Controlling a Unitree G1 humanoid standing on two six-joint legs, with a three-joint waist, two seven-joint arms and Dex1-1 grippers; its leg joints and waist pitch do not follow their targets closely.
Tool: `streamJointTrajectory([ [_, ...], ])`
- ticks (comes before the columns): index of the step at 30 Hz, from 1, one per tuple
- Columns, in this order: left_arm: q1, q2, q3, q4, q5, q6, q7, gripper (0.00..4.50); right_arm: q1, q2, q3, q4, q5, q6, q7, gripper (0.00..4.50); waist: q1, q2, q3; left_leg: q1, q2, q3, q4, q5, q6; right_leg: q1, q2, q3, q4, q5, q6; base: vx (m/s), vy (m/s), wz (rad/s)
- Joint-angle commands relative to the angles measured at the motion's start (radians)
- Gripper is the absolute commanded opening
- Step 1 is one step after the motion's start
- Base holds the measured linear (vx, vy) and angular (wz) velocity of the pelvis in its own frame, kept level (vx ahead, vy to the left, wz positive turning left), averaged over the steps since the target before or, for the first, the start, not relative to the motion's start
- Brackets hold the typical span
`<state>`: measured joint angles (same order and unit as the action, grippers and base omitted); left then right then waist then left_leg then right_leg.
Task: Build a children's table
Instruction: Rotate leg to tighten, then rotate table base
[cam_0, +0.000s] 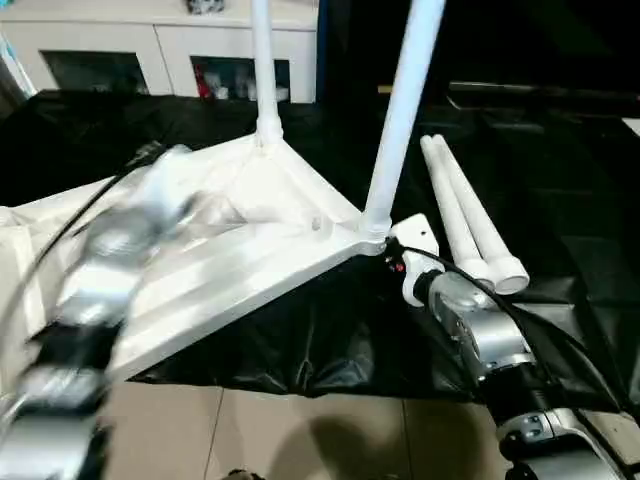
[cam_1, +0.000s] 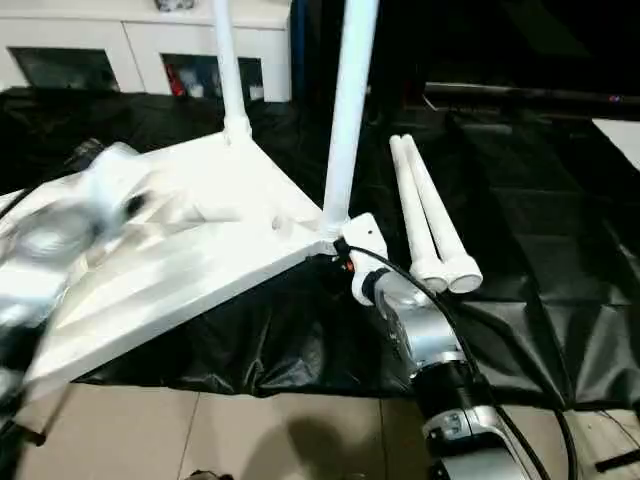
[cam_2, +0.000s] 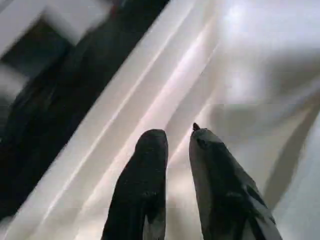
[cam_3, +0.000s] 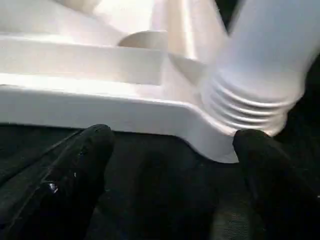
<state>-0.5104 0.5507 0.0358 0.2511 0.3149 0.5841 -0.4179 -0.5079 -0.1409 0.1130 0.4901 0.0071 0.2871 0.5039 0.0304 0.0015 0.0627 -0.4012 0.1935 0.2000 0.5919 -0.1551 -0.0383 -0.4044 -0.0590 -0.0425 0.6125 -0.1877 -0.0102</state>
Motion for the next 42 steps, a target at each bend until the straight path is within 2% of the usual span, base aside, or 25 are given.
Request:
streamJointTrajectory([
  [1,0.009,0.021,0.012,-0.060,0.030,0.073,0.011,0.56,-0.005,0.007,0.028,0.002,0.014,0.024,0.026,3.85,-0.001,0.015,-0.066,0.044,0.044,-0.027,-0.074,-0.290,-0.019,0.025,-0.068,0.041,-0.077,-0.256,-0.192,0.000,0.000,0.00],
  [2,0.026,0.034,0.014,-0.072,0.041,0.101,0.026,0.26,-0.008,0.008,0.035,0.007,0.010,0.033,0.031,3.57,-0.001,0.010,-0.067,0.045,0.044,-0.027,-0.075,-0.305,-0.029,0.023,-0.068,0.042,-0.077,-0.255,-0.188,0.000,0.000,0.00],
  [5,0.058,0.055,0.002,-0.082,0.041,0.148,0.008,0.14,-0.010,0.007,0.047,0.007,0.005,0.048,0.042,3.43,0.006,0.009,-0.066,0.048,0.042,-0.027,-0.074,-0.318,-0.033,0.018,-0.069,0.045,-0.079,-0.256,-0.184,0.000,0.000,0.00],
  [7,0.092,0.068,-0.015,-0.106,0.035,0.199,-0.023,0.07,-0.007,0.008,0.051,-0.002,0.006,0.060,0.052,3.38,0.009,0.012,-0.068,0.040,0.042,-0.031,-0.077,-0.295,-0.035,0.025,-0.071,0.045,-0.073,-0.229,-0.183,0.000,0.000,0.00],
  [8,0.106,0.067,-0.016,-0.120,0.028,0.218,-0.037,0.00,-0.007,0.009,0.052,-0.004,0.006,0.063,0.054,3.11,0.008,0.011,-0.069,0.041,0.040,-0.029,-0.076,-0.289,-0.035,0.024,-0.068,0.044,-0.073,-0.215,-0.180,0.000,0.000,0.00],
  [9,0.117,0.062,-0.016,-0.128,0.014,0.232,-0.055,0.00,-0.008,0.011,0.051,-0.002,0.004,0.065,0.051,3.11,0.008,0.011,-0.070,0.042,0.040,-0.028,-0.075,-0.280,-0.035,0.024,-0.068,0.045,-0.072,-0.195,-0.184,0.000,0.000,0.00],
  [12,0.142,0.059,-0.056,-0.110,-0.025,0.239,-0.139,0.00,-0.022,0.024,0.047,0.028,-0.001,0.059,0.038,2.93,0.011,0.013,-0.072,0.039,0.037,-0.027,-0.072,-0.261,-0.028,0.026,-0.071,0.045,-0.072,-0.170,-0.194,0.000,0.000,0.00],
  [17,0.146,0.069,-0.107,-0.094,-0.060,0.235,-0.228,0.00,-0.053,0.045,0.039,0.086,0.000,0.044,0.014,2.47,0.007,0.011,-0.071,0.040,0.036,-0.029,-0.074,-0.287,-0.034,0.027,-0.071,0.045,-0.072,-0.195,-0.200,0.000,0.000,0.00],
  [20,0.147,0.082,-0.136,-0.124,-0.093,0.240,-0.291,0.00,-0.072,0.054,0.038,0.121,0.003,0.032,0.007,2.17,0.008,0.012,-0.069,0.043,0.039,-0.029,-0.076,-0.303,-0.042,0.024,-0.072,0.045,-0.074,-0.212,-0.198,0.000,0.000,0.00],
  [23,0.160,0.109,-0.196,-0.239,-0.190,0.248,-0.470,0.00,-0.101,0.069,0.035,0.164,0.000,0.013,-0.002,1.91,0.012,0.013,-0.072,0.042,0.039,-0.029,-0.076,-0.279,-0.048,0.027,-0.073,0.045,-0.068,-0.182,-0.203,0.000,0.000,0.00],
  [27,0.153,0.096,-0.222,-0.284,-0.257,0.244,-0.562,0.00,-0.112,0.077,0.032,0.176,0.004,0.004,-0.003,1.59,0.011,0.013,-0.072,0.041,0.036,-0.025,-0.073,-0.257,-0.045,0.030,-0.070,0.046,-0.065,-0.141,-0.211,0.000,0.000,0.00],
  [30,0.132,0.074,-0.248,-0.282,-0.284,0.211,-0.604,0.00,-0.117,0.078,0.031,0.184,0.006,-0.002,-0.002,1.47,0.007,0.011,-0.072,0.039,0.034,-0.025,-0.072,-0.261,-0.043,0.034,-0.072,0.046,-0.066,-0.157,-0.209,0.000,0.000,0.00],
  [34,0.034,-0.008,-0.288,-0.153,-0.266,0.127,-0.590,0.00,-0.128,0.078,0.028,0.206,0.005,-0.020,-0.007,1.18,0.002,0.012,-0.072,0.038,0.031,-0.023,-0.070,-0.259,-0.040,0.034,-0.068,0.046,-0.070,-0.168,-0.202,0.000,0.000,0.00],
  [35,-0.015,-0.040,-0.299,-0.069,-0.230,0.071,-0.545,0.00,-0.132,0.077,0.026,0.209,0.003,-0.024,-0.009,1.03,0.002,0.010,-0.074,0.039,0.032,-0.025,-0.069,-0.267,-0.043,0.037,-0.070,0.045,-0.070,-0.180,-0.200,0.000,0.000,0.00],
  [36,-0.022,-0.044,-0.301,-0.055,-0.225,0.063,-0.537,0.00,-0.133,0.077,0.025,0.210,0.002,-0.025,-0.009,0.91,0.001,0.009,-0.073,0.039,0.032,-0.025,-0.070,-0.273,-0.041,0.036,-0.070,0.046,-0.072,-0.188,-0.199,0.000,0.000,0.00],
  [38,-0.078,-0.080,-0.300,0.042,-0.199,0.007,-0.475,0.00,-0.136,0.074,0.020,0.212,-0.002,-0.030,-0.014,0.80,-0.001,0.012,-0.073,0.040,0.031,-0.025,-0.070,-0.290,-0.045,0.034,-0.068,0.045,-0.076,-0.208,-0.192,0.000,0.000,0.00],
  [39,-0.137,-0.120,-0.294,0.147,-0.177,-0.050,-0.406,0.00,-0.139,0.068,0.015,0.210,-0.004,-0.034,-0.020,0.80,0.000,0.020,-0.074,0.041,0.031,-0.027,-0.068,-0.293,-0.049,0.036,-0.071,0.045,-0.074,-0.211,-0.191,0.000,0.000,0.00],
  [40,-0.153,-0.129,-0.293,0.176,-0.173,-0.065,-0.389,0.00,-0.141,0.067,0.013,0.211,-0.004,-0.035,-0.021,0.58,-0.002,0.015,-0.072,0.041,0.028,-0.025,-0.069,-0.305,-0.046,0.033,-0.067,0.044,-0.082,-0.228,-0.184,0.000,0.000,0.00],
  [41,-0.212,-0.162,-0.300,0.292,-0.143,-0.132,-0.314,0.00,-0.141,0.056,0.005,0.203,-0.006,-0.038,-0.029,0.58,-0.001,0.018,-0.073,0.044,0.027,-0.025,-0.067,-0.317,-0.047,0.032,-0.066,0.044,-0.085,-0.239,-0.179,0.000,0.000,0.00],
  [42,-0.226,-0.172,-0.299,0.322,-0.137,-0.146,-0.291,0.00,-0.140,0.052,0.003,0.198,-0.006,-0.037,-0.029,0.46,0.002,0.016,-0.076,0.045,0.030,-0.027,-0.066,-0.318,-0.047,0.034,-0.070,0.045,-0.083,-0.235,-0.179,0.000,0.000,0.00],
])
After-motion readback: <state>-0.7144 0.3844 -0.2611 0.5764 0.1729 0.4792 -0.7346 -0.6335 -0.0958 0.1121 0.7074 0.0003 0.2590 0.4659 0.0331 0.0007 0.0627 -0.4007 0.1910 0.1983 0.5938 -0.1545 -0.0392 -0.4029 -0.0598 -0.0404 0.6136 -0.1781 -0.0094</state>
